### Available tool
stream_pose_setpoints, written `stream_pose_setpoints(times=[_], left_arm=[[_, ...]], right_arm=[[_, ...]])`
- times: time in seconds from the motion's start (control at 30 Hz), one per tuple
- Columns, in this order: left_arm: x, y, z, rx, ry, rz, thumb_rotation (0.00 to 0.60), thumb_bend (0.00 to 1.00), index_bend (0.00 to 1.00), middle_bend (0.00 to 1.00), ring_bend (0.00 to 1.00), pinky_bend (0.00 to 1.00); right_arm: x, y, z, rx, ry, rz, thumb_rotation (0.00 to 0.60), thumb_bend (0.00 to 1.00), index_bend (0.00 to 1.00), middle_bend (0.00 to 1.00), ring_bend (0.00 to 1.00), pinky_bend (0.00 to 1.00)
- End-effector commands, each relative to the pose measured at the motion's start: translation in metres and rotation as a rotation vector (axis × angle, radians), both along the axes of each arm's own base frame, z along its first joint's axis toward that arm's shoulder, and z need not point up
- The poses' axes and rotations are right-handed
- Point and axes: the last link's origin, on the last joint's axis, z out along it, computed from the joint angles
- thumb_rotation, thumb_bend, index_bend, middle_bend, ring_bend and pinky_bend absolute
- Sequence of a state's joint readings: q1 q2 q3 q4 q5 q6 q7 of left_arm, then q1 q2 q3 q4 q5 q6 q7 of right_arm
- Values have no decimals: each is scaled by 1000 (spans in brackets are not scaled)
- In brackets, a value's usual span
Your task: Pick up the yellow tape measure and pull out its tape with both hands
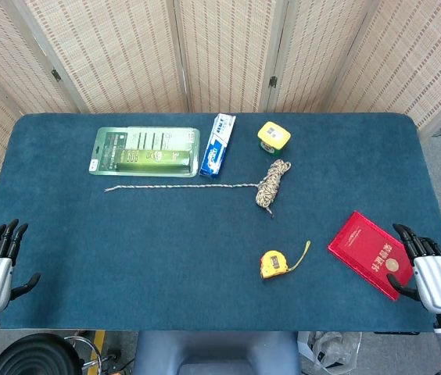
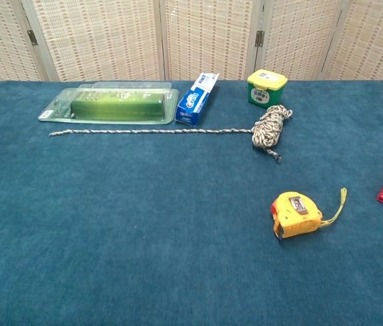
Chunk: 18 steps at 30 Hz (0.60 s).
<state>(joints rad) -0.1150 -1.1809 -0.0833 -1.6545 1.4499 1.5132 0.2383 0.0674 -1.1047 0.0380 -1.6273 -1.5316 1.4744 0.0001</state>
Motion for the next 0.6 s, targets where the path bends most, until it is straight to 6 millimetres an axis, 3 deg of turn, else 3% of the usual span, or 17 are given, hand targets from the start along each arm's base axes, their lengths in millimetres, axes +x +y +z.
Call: stream_pose_setpoints(times=[0.03, 0.47, 0.6], left_arm=[[0, 1, 1, 0, 6, 17, 600, 248, 69, 70, 48, 0], [1, 1, 2, 18, 3, 36, 600, 249, 72, 70, 48, 0], [2, 1, 5, 19, -1, 34, 600, 249, 72, 70, 48, 1]], right_arm=[[1, -1, 0, 2, -5, 6, 600, 269, 45, 155, 237, 199], [17, -13, -14, 81, -2, 86, 600, 270, 6, 156, 238, 199], [38, -27, -33, 165, 9, 163, 600, 269, 3, 156, 238, 200]])
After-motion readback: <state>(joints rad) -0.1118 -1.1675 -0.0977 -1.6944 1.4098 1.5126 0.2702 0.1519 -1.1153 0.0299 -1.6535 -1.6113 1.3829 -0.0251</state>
